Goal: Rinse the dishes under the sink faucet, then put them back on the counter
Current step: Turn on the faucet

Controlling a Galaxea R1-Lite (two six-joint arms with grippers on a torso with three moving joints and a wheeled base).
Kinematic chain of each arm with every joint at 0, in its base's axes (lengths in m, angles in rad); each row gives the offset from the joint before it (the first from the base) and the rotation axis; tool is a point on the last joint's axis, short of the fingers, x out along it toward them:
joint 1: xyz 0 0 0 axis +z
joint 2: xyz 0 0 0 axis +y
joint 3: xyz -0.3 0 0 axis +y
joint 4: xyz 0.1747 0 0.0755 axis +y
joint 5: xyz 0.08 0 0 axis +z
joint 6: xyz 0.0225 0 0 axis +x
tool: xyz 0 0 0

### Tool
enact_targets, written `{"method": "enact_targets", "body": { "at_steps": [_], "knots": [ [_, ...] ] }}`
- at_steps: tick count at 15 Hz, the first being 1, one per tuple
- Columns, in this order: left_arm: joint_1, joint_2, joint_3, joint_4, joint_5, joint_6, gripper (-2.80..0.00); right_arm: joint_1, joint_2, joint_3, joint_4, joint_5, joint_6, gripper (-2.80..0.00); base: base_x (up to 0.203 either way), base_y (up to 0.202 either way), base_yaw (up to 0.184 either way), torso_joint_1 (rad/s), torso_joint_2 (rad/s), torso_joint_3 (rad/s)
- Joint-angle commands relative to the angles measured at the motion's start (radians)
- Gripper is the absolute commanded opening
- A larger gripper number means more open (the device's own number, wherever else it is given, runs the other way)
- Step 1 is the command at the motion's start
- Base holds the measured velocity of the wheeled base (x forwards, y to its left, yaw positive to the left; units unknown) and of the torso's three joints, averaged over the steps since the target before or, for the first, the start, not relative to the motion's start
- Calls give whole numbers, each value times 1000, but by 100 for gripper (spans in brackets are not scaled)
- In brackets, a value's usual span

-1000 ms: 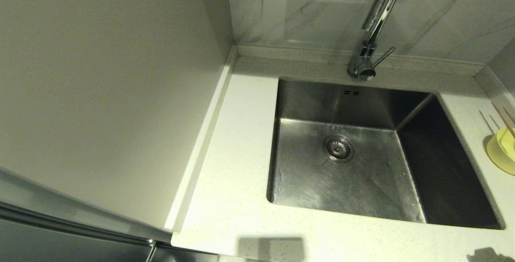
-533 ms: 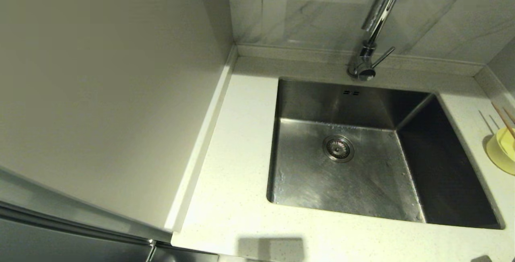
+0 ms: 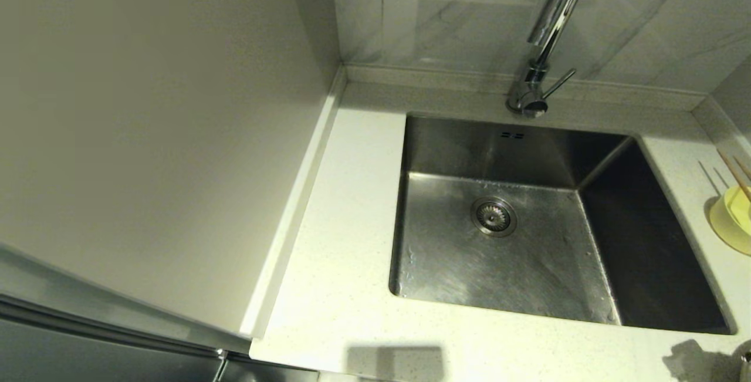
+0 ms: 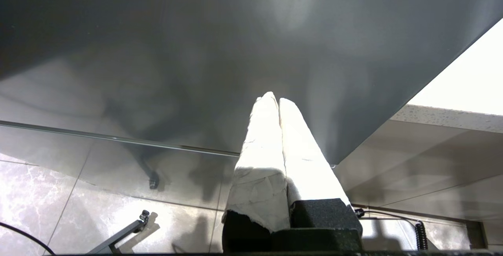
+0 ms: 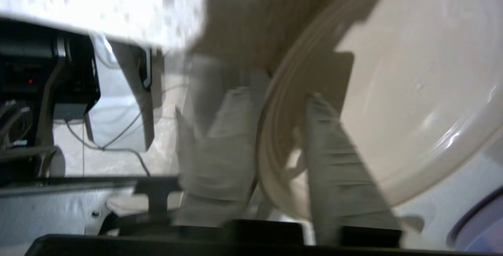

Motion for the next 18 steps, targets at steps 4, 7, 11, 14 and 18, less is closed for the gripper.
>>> {"method": "enact_targets", "body": {
  "at_steps": [4,7,11,14,18],
  "knots": [
    [0,-2,0,-1,1,-1,-280,21,47,-3,-121,1,-3,0,0,0,0,0,0,0],
    [0,-2,0,-1,1,-1,-280,24,-7,-6,-126,8,-4,0,0,0,0,0,0,0],
    [0,-2,0,-1,1,-1,-280,120,-101,-12,-124,65,-54,0,0,0,0,0,0,0],
    [0,-2,0,-1,1,-1,-280,275,-124,-98,-132,62,-88,0,0,0,0,0,0,0],
    [0,-2,0,-1,1,-1,-280,323,84,-300,-240,58,-79,-280,0,0,0,0,0,0]
  ]
}}
